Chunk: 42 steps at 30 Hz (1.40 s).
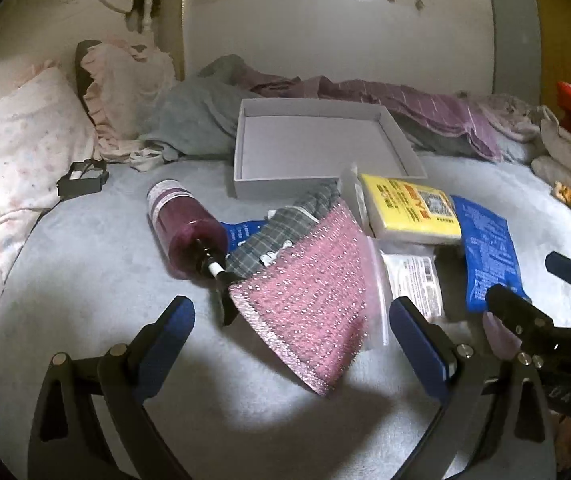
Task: Organize soft objects
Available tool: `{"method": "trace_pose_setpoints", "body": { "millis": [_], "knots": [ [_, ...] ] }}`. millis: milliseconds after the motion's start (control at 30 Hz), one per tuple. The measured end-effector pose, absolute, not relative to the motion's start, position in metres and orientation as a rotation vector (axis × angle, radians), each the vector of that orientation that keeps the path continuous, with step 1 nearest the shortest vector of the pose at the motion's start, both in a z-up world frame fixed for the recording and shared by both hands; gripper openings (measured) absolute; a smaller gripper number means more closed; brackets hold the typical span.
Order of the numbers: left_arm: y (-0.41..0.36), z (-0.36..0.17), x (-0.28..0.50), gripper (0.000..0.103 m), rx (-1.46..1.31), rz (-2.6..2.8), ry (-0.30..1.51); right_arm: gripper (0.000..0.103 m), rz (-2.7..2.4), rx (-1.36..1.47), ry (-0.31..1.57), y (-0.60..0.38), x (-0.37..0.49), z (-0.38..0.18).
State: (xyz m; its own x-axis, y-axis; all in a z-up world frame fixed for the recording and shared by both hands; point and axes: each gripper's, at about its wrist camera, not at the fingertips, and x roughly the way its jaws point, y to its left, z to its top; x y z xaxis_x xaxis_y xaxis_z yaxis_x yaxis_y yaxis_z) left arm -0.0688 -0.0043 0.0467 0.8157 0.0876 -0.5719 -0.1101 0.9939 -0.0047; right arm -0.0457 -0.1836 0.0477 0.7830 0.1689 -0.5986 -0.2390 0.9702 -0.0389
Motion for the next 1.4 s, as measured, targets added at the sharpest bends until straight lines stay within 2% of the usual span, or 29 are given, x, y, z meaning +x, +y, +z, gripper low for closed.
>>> {"method": "trace_pose_setpoints", "body": {
  "millis": [1400],
  "knots": [
    [-0.02,0.047,-0.067,0.099,0.031,0.109,0.611,0.093,0.233,-0.1,0.701,-0.19,-0.039,0.034]
  ]
}}
